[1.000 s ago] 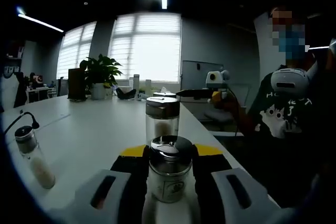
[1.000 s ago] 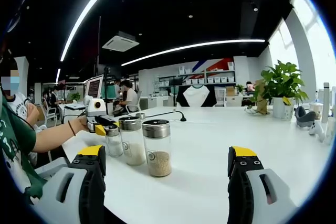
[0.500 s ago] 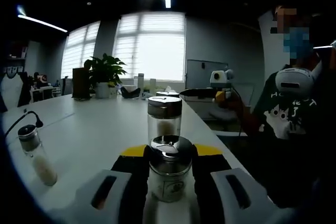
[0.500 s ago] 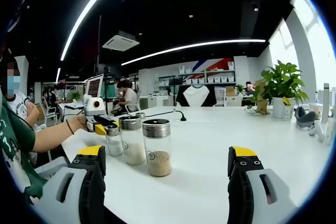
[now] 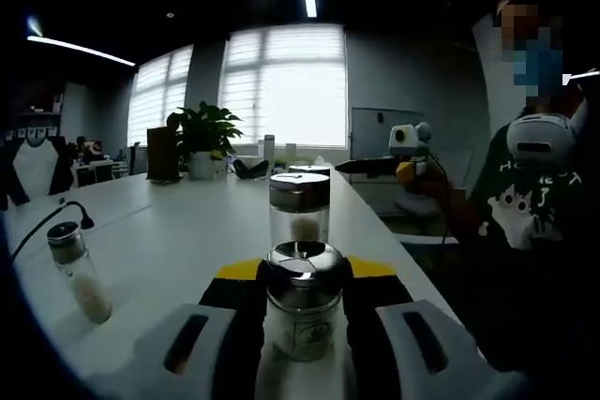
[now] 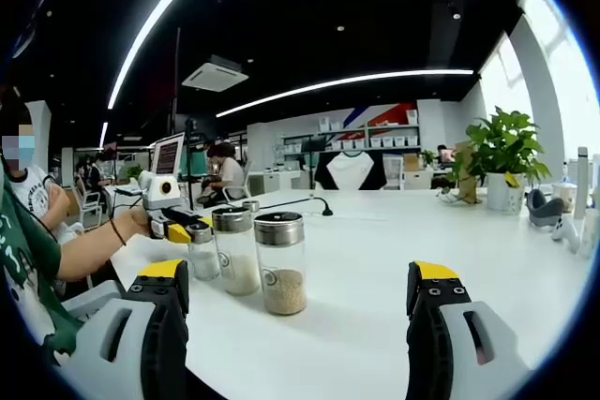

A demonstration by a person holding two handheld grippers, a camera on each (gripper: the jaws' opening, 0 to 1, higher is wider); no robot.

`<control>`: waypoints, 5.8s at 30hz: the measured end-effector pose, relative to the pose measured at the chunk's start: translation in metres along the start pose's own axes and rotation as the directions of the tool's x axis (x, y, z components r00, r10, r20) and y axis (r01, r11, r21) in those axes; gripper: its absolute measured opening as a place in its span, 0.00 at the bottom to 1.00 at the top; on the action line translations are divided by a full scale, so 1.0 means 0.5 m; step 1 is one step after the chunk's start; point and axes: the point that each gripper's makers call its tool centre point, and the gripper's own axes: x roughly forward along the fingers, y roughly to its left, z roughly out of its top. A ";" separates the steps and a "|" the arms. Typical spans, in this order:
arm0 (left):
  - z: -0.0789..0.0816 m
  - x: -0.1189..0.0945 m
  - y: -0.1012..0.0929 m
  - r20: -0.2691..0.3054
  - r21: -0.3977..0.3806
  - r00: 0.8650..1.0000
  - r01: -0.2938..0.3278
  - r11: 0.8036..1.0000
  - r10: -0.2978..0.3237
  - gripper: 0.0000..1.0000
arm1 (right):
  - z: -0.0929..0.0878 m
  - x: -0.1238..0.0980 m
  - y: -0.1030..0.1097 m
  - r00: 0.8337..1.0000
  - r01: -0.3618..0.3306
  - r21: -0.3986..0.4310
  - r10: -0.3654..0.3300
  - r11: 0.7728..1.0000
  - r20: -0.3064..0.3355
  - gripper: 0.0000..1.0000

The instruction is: Rotate the seasoning bottle until the label or dispensing opening points toward the visible target arrow and the bottle remains upright within the marked orientation range

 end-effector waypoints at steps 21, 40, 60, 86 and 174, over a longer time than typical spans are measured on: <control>0.000 -0.007 0.008 0.059 -0.005 0.975 -0.216 0.976 0.216 0.33 | -0.006 0.000 -0.002 1.000 0.000 0.012 0.000 1.000 -0.002 0.99; 0.002 -0.014 0.018 0.124 -0.032 0.887 -0.445 0.895 0.445 0.33 | -0.007 0.004 0.006 1.000 -0.009 0.003 0.009 1.000 -0.006 0.99; 0.004 -0.021 0.032 0.149 -0.061 0.741 -0.654 0.754 0.655 0.33 | -0.014 0.004 0.006 1.000 -0.014 0.007 0.014 1.000 -0.015 0.98; 0.000 -0.031 0.040 0.114 -0.077 0.542 -0.830 0.552 0.832 0.33 | -0.017 0.010 0.011 0.999 -0.026 0.005 0.026 1.000 -0.023 0.98; 0.009 -0.003 0.007 0.052 0.020 0.997 0.054 0.998 -0.055 0.34 | -0.009 0.007 0.011 0.999 -0.028 -0.010 0.027 1.000 -0.027 0.98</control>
